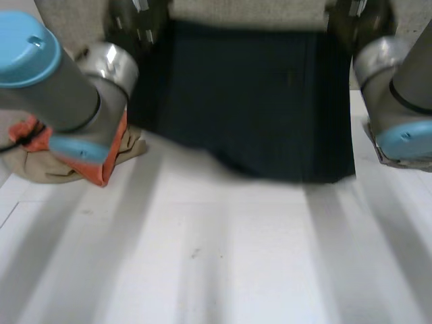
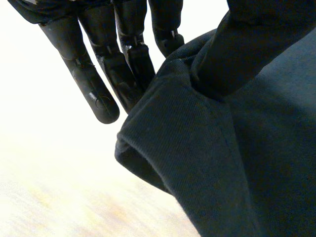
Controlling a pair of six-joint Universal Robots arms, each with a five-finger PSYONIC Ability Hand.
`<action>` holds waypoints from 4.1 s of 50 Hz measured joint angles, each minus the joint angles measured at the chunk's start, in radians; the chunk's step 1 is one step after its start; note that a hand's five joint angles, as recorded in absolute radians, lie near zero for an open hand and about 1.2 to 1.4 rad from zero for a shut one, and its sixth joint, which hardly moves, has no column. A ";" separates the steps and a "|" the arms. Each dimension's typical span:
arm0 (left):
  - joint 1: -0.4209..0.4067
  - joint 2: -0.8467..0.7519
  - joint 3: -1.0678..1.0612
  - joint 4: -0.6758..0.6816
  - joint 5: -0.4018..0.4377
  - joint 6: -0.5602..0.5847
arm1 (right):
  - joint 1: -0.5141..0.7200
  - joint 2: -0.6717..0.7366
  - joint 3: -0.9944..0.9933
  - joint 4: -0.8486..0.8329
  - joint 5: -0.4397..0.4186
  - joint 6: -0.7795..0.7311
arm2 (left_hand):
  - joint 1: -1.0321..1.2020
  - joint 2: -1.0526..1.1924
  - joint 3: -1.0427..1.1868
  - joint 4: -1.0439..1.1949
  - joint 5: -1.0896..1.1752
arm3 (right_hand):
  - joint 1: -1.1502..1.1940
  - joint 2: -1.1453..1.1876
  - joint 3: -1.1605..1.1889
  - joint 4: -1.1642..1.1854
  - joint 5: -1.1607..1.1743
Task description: Fold the laundry.
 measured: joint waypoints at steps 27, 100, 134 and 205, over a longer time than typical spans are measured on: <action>-0.048 0.162 -0.649 0.049 -0.070 -0.012 | 0.026 0.051 0.406 -0.170 -0.147 0.068 | 0.000 0.001 0.005 0.000 0.006 | 0.008 0.003 0.001 0.000 0.000; 0.188 -0.344 -0.176 -0.356 0.282 0.078 | 0.026 -0.332 0.974 0.325 -0.095 -0.196 | -0.017 -0.008 -0.008 -0.008 -0.033 | 0.008 0.012 0.008 0.000 0.000; 0.052 -0.083 -0.400 -0.289 -0.254 0.068 | 0.055 -0.327 0.964 0.283 -0.096 -0.104 | -0.772 -0.802 -0.798 -0.817 -0.800 | 0.008 0.012 0.008 0.000 0.000; -0.064 -0.046 -0.341 -0.221 -0.136 0.090 | 0.041 -0.121 0.591 0.178 0.007 -0.197 | 0.017 -0.002 -0.001 -0.001 -0.039 | 0.008 0.019 0.009 0.000 0.000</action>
